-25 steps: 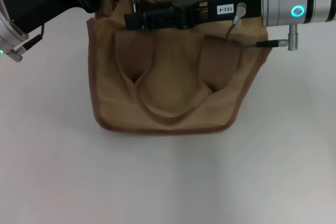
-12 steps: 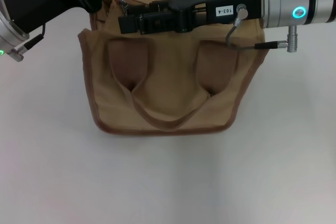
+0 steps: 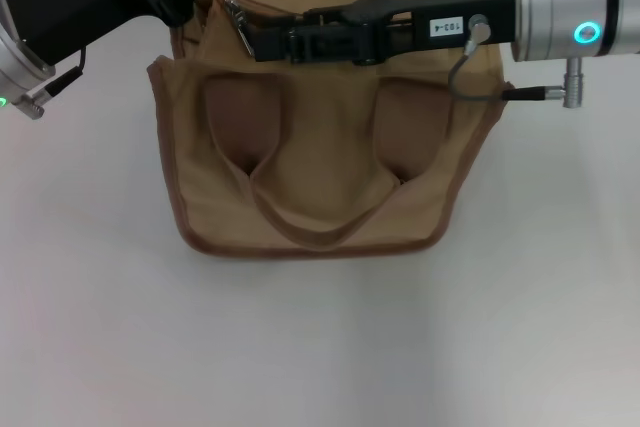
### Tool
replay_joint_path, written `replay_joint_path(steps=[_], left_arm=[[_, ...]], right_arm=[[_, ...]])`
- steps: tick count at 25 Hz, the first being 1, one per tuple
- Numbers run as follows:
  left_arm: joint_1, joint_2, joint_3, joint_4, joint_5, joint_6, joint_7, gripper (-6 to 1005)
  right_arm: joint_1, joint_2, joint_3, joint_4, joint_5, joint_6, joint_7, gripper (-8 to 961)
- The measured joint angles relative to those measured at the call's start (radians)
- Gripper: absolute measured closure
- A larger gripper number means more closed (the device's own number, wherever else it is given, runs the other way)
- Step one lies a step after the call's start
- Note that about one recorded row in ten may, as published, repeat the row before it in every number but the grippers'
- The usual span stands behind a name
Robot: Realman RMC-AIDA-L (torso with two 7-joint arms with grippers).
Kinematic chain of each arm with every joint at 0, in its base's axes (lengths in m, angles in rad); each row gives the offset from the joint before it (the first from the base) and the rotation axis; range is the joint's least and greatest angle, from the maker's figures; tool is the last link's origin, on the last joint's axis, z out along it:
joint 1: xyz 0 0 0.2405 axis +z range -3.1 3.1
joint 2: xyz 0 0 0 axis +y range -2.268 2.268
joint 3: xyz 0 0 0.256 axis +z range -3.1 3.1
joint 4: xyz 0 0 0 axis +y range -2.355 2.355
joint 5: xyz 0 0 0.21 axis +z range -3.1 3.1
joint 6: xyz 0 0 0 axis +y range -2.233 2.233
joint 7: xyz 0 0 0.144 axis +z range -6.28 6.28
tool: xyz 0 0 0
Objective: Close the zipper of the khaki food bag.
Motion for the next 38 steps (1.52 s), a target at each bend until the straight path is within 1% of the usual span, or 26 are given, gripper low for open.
replay_joint_path(steps=[4,10,15,16,21,26,31,38], left_arm=[[0.001,0.000,0.000,0.000,0.000,0.000,0.000,970],[0.001,0.000,0.000,0.000,0.000,0.000,0.000,970],[-0.001,0.000,0.002,0.000,0.000,0.000,0.000,970],[-0.001,0.000,0.003,0.000,0.000,0.001,0.000,970],[-0.003,-0.002,0.006,0.000,0.000,0.003,0.000,970],[-0.004,-0.002,0.006,0.000,0.000,0.006,0.000,970],[-0.005,-0.002,0.006,0.000,0.000,0.009,0.000,970],[-0.005,-0.002,0.006,-0.002,0.000,0.013,0.000,970]], right_arm=[[-0.022,0.000,-0.006,-0.029,-0.006,0.015,-0.018,418],[-0.013,0.003,-0.031,-0.027,-0.015,0.044,-0.074,423],[-0.003,0.005,-0.097,-0.031,-0.012,0.101,-0.082,427],[0.003,0.006,-0.124,-0.033,-0.011,0.131,-0.082,428],[0.020,0.008,-0.171,-0.036,-0.008,0.187,-0.080,432],[0.032,0.009,-0.227,-0.047,0.043,0.187,-0.076,436],[0.030,0.009,-0.239,-0.051,0.048,0.189,-0.058,440],[0.022,0.010,-0.240,-0.025,0.066,0.216,-0.049,445]])
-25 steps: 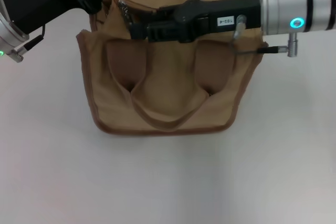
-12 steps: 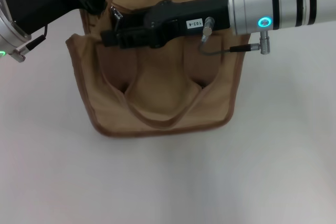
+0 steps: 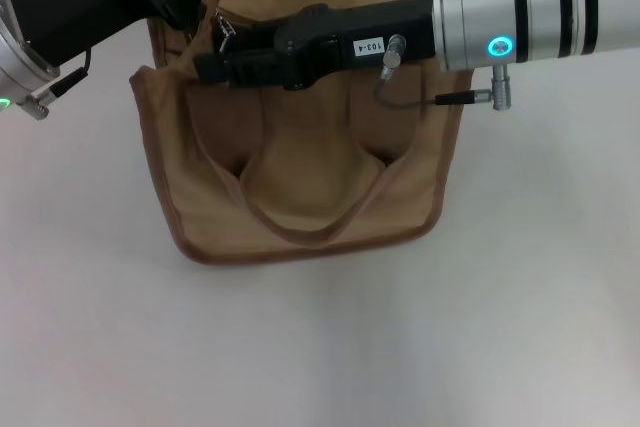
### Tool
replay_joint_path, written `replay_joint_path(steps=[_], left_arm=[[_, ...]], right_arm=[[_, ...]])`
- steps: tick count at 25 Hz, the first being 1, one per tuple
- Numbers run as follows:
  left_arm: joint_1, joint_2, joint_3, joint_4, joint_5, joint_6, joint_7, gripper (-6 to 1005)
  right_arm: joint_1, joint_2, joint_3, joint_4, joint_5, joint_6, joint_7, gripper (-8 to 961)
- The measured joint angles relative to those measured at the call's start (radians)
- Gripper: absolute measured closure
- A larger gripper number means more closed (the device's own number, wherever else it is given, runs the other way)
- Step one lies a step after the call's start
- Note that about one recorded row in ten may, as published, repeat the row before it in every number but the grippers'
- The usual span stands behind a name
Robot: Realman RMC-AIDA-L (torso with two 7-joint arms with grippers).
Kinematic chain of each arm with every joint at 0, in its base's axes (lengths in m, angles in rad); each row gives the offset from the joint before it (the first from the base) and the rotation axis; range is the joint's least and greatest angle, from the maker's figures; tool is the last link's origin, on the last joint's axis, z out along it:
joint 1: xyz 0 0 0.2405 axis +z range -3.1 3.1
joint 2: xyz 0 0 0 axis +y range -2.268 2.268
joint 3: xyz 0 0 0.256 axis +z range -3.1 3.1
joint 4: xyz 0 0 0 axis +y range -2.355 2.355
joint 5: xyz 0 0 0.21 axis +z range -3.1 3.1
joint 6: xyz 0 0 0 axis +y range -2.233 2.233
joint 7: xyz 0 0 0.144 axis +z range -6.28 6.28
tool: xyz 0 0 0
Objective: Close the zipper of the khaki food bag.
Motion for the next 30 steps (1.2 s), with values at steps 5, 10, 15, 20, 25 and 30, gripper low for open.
replay_joint_path(steps=[5,10,15,20,25,30], left_arm=[[-0.001,0.000,0.000,0.000,0.000,0.007,0.000,969],[0.000,0.000,0.000,-0.001,-0.001,0.014,0.000,969],[-0.001,0.000,0.000,-0.001,-0.001,0.014,0.000,968],[0.000,0.000,-0.001,-0.001,-0.001,0.016,0.000,967],[0.006,0.000,-0.005,-0.001,-0.001,0.019,0.000,967],[0.007,0.000,-0.006,-0.001,-0.003,0.020,0.000,966]], right_arm=[[0.001,0.000,0.003,0.028,0.023,0.012,0.000,449],[-0.002,0.000,0.004,0.034,0.033,0.034,-0.006,615],[-0.001,0.000,-0.014,0.037,0.035,0.062,-0.007,813],[-0.022,-0.001,-0.010,0.022,0.047,0.056,-0.002,850],[-0.046,-0.007,-0.001,-0.004,0.044,0.039,0.025,851],[-0.075,-0.009,0.030,-0.045,0.014,0.027,0.064,853]])
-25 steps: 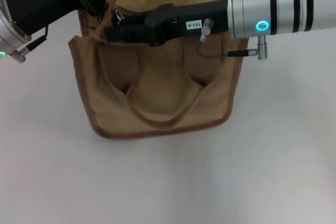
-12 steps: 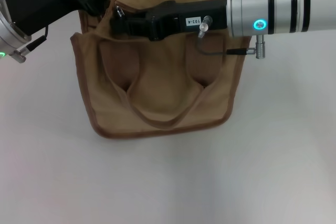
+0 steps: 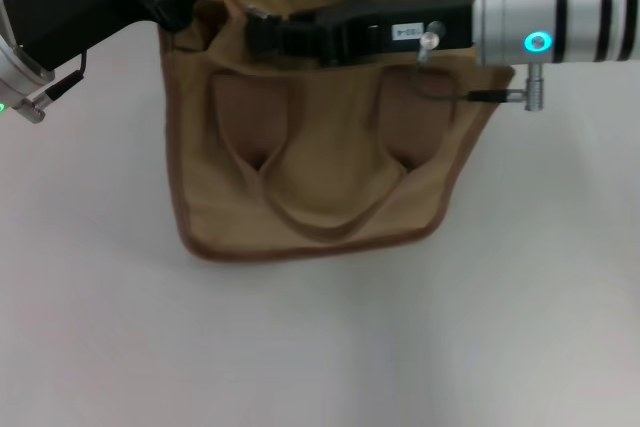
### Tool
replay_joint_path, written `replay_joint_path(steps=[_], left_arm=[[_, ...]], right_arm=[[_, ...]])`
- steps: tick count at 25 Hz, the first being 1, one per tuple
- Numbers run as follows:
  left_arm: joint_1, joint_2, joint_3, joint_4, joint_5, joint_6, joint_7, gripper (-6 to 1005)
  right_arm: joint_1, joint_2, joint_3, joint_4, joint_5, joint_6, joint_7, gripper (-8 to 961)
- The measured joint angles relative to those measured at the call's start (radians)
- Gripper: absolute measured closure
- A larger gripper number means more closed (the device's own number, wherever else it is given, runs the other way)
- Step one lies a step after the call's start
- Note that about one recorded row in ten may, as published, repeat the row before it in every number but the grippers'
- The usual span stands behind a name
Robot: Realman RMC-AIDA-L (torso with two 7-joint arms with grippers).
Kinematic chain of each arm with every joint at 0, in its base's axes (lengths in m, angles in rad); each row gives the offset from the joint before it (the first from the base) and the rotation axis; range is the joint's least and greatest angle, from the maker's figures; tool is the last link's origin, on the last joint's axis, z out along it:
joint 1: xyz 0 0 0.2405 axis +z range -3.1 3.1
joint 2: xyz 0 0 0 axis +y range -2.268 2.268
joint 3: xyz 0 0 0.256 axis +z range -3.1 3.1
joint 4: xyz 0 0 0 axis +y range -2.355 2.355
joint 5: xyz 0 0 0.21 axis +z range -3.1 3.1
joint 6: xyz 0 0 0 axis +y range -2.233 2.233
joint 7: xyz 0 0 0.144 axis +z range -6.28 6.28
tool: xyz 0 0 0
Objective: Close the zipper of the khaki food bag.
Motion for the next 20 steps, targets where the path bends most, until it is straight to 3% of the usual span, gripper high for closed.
replay_joint_path(steps=[16,20], left_arm=[[0.007,0.002,-0.001,0.000,-0.028,-0.006,0.000,965],[0.011,0.003,-0.001,0.000,-0.034,-0.007,0.000,964]], right_arm=[[-0.063,-0.002,0.199,-0.100,-0.216,-0.053,0.129,872],[-0.069,-0.002,0.212,-0.109,-0.213,-0.075,0.128,938]])
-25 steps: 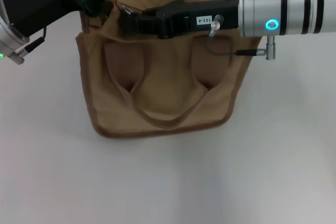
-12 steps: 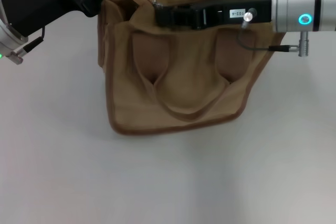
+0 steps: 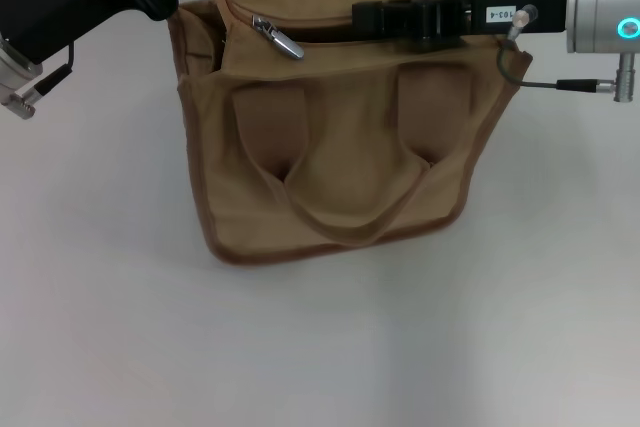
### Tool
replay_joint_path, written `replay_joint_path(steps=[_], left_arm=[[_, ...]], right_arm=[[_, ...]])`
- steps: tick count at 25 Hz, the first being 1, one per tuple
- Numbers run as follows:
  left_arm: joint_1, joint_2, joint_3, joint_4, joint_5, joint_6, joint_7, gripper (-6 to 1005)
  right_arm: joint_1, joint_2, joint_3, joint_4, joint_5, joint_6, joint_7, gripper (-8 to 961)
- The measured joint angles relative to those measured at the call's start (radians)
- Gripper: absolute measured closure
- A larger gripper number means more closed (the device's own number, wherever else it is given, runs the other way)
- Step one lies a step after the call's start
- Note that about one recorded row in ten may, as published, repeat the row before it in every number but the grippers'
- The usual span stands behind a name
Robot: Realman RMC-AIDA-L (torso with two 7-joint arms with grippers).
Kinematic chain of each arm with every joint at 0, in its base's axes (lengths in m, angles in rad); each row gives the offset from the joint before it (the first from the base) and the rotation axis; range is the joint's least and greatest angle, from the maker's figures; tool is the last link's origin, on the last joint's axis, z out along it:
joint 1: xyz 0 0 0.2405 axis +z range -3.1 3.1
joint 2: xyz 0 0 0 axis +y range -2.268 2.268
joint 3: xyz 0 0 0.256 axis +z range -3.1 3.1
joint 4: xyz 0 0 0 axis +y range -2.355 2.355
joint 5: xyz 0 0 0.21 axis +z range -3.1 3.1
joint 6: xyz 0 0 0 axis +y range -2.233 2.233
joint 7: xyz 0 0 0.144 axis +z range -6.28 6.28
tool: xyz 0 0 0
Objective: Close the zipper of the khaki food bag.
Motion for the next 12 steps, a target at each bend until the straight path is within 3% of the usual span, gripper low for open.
replay_joint_path(steps=[6,12], left_arm=[[-0.001,0.001,0.007,0.000,-0.001,-0.001,0.000,964],[-0.001,0.001,0.007,0.000,-0.001,0.002,-0.001,963]], right_arm=[[0.025,0.003,-0.007,-0.016,0.028,-0.084,-0.022,954],[0.057,0.003,-0.058,0.011,0.042,-0.074,-0.046,822]])
